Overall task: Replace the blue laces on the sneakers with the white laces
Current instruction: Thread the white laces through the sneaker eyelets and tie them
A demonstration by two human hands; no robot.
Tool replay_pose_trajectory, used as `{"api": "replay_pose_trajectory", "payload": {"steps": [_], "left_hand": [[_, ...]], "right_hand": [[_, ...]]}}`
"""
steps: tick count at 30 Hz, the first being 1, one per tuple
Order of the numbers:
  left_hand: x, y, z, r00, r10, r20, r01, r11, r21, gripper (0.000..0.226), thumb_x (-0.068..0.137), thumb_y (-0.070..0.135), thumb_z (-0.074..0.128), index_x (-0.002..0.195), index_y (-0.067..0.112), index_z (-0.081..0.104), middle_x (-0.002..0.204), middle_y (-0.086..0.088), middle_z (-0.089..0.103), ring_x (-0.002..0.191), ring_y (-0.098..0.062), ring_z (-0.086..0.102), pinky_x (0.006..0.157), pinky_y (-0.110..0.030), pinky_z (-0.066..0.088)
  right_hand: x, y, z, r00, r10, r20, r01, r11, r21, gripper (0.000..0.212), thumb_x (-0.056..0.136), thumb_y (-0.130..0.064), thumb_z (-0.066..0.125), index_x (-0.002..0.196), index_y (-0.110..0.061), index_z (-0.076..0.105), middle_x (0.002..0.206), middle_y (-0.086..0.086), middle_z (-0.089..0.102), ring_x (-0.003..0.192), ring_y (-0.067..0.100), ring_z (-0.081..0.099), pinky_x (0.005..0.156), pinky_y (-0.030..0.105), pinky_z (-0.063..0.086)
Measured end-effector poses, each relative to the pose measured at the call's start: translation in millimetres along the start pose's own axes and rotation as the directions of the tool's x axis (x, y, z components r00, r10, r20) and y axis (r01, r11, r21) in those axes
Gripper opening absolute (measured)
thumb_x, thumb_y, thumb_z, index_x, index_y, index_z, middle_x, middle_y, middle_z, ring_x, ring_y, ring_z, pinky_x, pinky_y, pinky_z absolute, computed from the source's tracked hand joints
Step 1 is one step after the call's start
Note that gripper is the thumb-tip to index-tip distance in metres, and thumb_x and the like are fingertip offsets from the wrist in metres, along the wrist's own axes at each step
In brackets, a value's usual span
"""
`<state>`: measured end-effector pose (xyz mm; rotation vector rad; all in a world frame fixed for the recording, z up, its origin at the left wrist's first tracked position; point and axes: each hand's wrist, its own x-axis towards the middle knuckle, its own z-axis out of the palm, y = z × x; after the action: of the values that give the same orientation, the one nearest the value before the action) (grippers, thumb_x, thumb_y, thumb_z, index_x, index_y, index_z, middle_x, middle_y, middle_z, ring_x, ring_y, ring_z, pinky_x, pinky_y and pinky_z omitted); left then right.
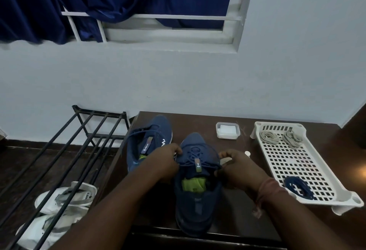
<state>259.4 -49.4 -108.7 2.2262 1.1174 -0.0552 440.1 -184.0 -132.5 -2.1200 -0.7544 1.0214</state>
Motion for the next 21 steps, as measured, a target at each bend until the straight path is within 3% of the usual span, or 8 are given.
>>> {"api": "replay_pose_trajectory", "payload": {"steps": [2,5,10,12,14,16,19,21], "left_hand": [[-1,1,4,1.0,0.001,-0.012,-0.001,0.999,0.039,0.043,0.087,0.006,0.061,0.125,0.027,0.054,0.12,-0.004,0.062,0.1,-0.022,0.061,0.075,-0.028,0.048],[-7,6,10,0.997,0.058,-0.049,-0.056,0.997,0.052,0.038,0.086,0.005,0.057,0.117,0.026,0.053,0.118,-0.007,0.057,0.096,-0.024,0.059,0.074,-0.029,0.046],[-21,34,22,0.941,0.252,-0.225,-0.208,0.957,0.204,0.039,0.084,0.026,0.058,0.118,0.044,0.057,0.134,0.005,0.029,0.123,-0.024,0.031,0.103,-0.039,0.034],[-19,39,26,0.932,0.269,-0.244,-0.205,0.944,0.26,0.025,0.085,0.042,0.059,0.11,0.039,0.063,0.135,0.009,0.036,0.126,-0.023,0.031,0.103,-0.041,0.028],[-14,38,33,0.944,0.267,-0.194,-0.175,0.903,0.392,0.03,0.085,0.055,0.057,0.104,0.036,0.067,0.132,0.008,0.044,0.125,-0.024,0.034,0.101,-0.042,0.027],[-12,40,37,0.954,0.245,-0.171,-0.155,0.896,0.417,0.027,0.085,0.056,0.058,0.098,0.035,0.069,0.127,0.007,0.048,0.121,-0.023,0.036,0.099,-0.041,0.029],[-10,48,24,0.974,0.194,-0.117,-0.178,0.975,0.134,0.018,0.085,0.038,0.062,0.084,0.022,0.07,0.1,0.003,0.061,0.103,-0.022,0.052,0.087,-0.036,0.041],[-4,47,13,0.984,0.177,-0.028,-0.178,0.953,-0.244,0.024,0.082,0.029,0.065,0.087,0.006,0.068,0.084,-0.007,0.06,0.088,-0.026,0.06,0.074,-0.035,0.043]], "right_hand": [[-1,0,4,1.0,0.013,-0.029,-0.013,1.0,-0.006,0.044,0.068,-0.004,0.078,0.104,-0.021,0.059,0.091,0.018,0.071,0.076,0.034,0.072,0.069,0.052,0.061],[0,3,8,0.997,-0.021,-0.076,0.019,0.999,-0.026,0.055,0.059,-0.02,0.085,0.103,-0.026,0.055,0.088,0.011,0.072,0.078,0.029,0.073,0.071,0.054,0.06],[4,2,14,0.986,-0.116,-0.123,0.095,0.982,-0.161,0.052,0.042,-0.052,0.069,0.088,-0.042,0.047,0.082,0.001,0.071,0.076,0.022,0.071,0.075,0.048,0.059],[3,0,15,0.98,-0.14,-0.141,0.112,0.976,-0.188,0.046,0.047,-0.051,0.066,0.086,-0.039,0.047,0.08,0.0,0.07,0.076,0.022,0.07,0.076,0.047,0.058],[1,-2,15,0.977,-0.155,-0.148,0.121,0.969,-0.213,0.039,0.055,-0.046,0.069,0.086,-0.036,0.048,0.081,0.0,0.069,0.076,0.022,0.069,0.077,0.046,0.058],[0,-3,14,0.98,-0.157,-0.125,0.123,0.963,-0.241,0.038,0.06,-0.041,0.072,0.087,-0.034,0.048,0.084,-0.001,0.069,0.079,0.022,0.069,0.078,0.046,0.058],[1,-4,11,0.982,-0.146,-0.116,0.113,0.961,-0.253,0.037,0.062,-0.034,0.075,0.09,-0.03,0.05,0.088,0.0,0.068,0.083,0.024,0.068,0.08,0.047,0.057],[1,-4,10,0.983,-0.138,-0.118,0.102,0.959,-0.265,0.036,0.065,-0.03,0.076,0.09,-0.028,0.051,0.088,0.0,0.067,0.085,0.024,0.068,0.082,0.047,0.057]]}}
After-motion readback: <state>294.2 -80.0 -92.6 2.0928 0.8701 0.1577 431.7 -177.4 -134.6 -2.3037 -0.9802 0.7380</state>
